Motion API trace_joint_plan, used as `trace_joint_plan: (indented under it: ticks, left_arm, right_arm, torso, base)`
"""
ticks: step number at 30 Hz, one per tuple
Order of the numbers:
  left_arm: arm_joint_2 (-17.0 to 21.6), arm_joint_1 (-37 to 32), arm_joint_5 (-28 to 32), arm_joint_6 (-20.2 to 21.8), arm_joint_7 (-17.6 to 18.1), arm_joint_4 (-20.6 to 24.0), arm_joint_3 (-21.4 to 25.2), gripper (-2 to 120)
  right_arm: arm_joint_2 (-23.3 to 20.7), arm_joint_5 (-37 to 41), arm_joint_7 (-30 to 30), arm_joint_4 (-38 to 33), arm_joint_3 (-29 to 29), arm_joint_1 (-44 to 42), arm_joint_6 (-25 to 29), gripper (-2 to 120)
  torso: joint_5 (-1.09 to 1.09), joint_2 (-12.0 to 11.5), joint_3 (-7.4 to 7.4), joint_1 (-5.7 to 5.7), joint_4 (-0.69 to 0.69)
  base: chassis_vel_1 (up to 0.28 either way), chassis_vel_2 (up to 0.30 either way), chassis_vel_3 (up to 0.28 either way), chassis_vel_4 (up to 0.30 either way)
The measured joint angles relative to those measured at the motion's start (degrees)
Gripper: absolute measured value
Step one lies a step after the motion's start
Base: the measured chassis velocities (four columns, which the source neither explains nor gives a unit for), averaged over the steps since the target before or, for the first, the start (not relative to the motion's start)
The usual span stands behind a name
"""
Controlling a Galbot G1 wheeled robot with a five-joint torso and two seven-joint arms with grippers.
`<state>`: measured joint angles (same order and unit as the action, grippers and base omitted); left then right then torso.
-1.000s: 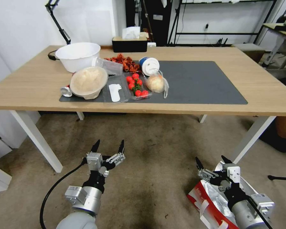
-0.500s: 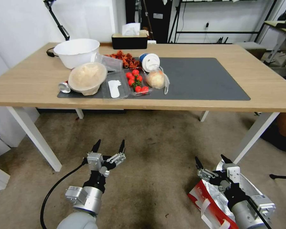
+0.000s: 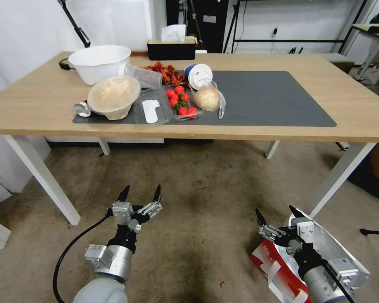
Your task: Pick up the food delivery bag from the floor and place it on the table.
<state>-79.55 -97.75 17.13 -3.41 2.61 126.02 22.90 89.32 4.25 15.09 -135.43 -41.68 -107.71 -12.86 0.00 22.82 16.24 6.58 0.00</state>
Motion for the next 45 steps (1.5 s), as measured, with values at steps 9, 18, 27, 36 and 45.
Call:
trace_joint_plan:
  ticks: [9, 18, 27, 36, 45]
  left_arm:
    - [0.27, 0.32, 0.36, 0.00, 0.13, -0.09, -0.06, 100]
    - [0.75, 0.38, 0.39, -0.05, 0.12, -0.37, -0.25, 100]
    - [1.52, 0.92, 1.68, 0.34, 0.05, -0.63, 0.24, 100]
    - [1.37, 1.49, 2.77, 0.46, 0.00, -0.65, 0.43, 100]
    - [1.76, 1.70, 3.02, 0.46, -0.18, -0.66, 0.74, 100]
  right_arm:
    - [1.12, -1.75, 0.00, 1.33, 2.48, 0.01, 1.85, 100]
    - [1.31, -2.11, 0.33, 2.21, 2.86, -0.22, 3.61, 100]
    - [1.11, -1.85, 1.04, 4.05, 1.52, -0.40, 5.68, 100]
    - [1.09, -2.03, 1.20, 3.69, 1.61, -0.48, 5.89, 100]
    - [1.06, -2.53, 1.07, 3.47, 1.57, -0.54, 5.73, 100]
  torso:
    - [0.00, -2.27, -1.57, -0.70, 0.00]
    - [0.00, -4.13, -2.82, -1.33, 0.00]
    - [0.00, -6.06, -4.16, -1.91, 0.00]
    - [0.00, -8.46, -5.93, -2.53, 0.00]
    - [0.00, -10.15, -7.19, -2.95, 0.00]
  base:
    - [0.000, 0.000, 0.000, 0.000]
    - [0.000, 0.000, 0.000, 0.000]
    - [0.000, 0.000, 0.000, 0.000]
    - [0.000, 0.000, 0.000, 0.000]
    - [0.000, 0.000, 0.000, 0.000]
